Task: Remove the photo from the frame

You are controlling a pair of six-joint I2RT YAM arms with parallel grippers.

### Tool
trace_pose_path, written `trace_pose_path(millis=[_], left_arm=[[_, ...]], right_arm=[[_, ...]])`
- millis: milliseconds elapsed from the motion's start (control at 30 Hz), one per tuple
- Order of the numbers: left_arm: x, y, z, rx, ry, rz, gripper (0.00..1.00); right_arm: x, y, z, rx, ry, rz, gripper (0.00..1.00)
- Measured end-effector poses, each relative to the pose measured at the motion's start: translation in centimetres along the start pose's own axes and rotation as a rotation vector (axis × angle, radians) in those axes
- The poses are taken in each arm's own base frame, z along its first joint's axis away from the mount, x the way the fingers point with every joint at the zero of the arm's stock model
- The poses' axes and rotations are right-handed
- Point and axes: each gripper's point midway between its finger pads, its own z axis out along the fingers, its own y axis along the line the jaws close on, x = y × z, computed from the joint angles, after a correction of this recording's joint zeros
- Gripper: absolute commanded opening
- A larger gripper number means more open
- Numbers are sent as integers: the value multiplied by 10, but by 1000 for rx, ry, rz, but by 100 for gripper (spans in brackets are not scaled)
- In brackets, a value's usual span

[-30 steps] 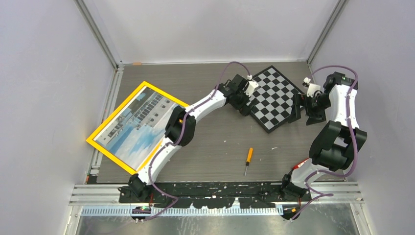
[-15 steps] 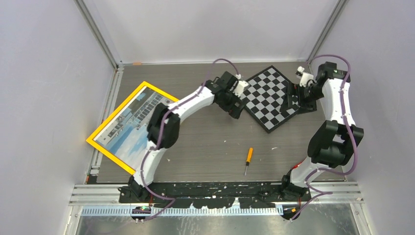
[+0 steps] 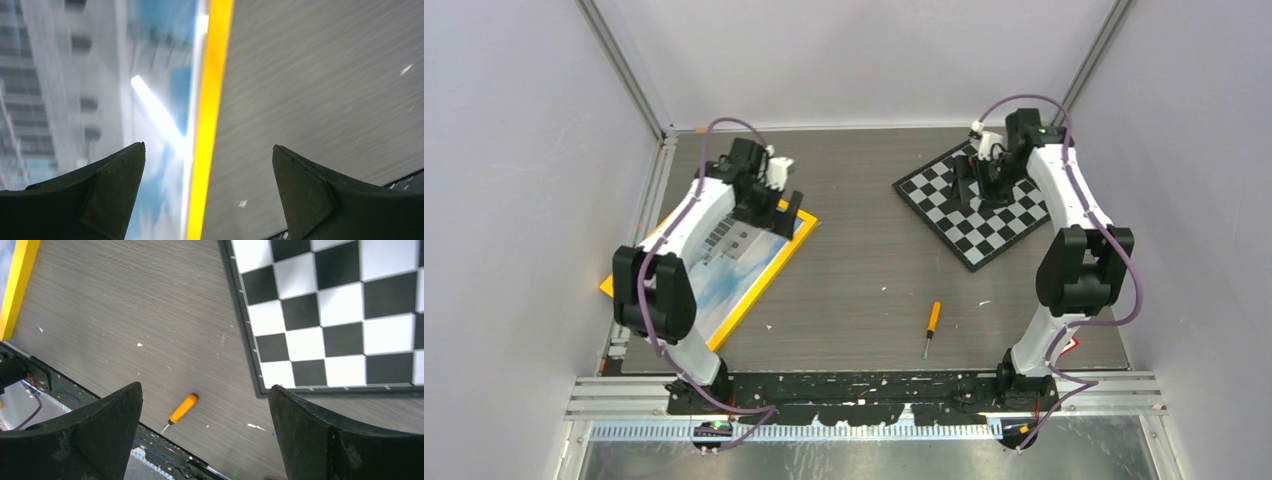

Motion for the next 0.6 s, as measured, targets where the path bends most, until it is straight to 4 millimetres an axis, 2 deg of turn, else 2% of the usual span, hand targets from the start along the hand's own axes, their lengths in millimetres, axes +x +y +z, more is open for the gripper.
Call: trace_pose_path(millis=[100, 200, 300, 367, 467, 600], left_arm=[[43, 31, -17, -14, 91, -15, 100], [81, 47, -43, -16, 164, 18, 100], [109, 39, -59, 13, 213, 90, 100], [131, 29, -62, 46, 253, 128, 99], [160, 18, -57, 90, 330, 145, 96], [184, 9, -46, 122, 404, 134, 92]], right_arm=[[-3, 20, 17, -25, 18, -27, 100], [-4, 44, 29, -54, 24, -64, 100], [-3, 64, 41, -84, 32, -87, 100], [-1, 74, 46, -102, 42, -88, 100], [-2, 75, 50, -108, 43, -76, 100], [-1, 71, 54, -105, 47, -47, 100]])
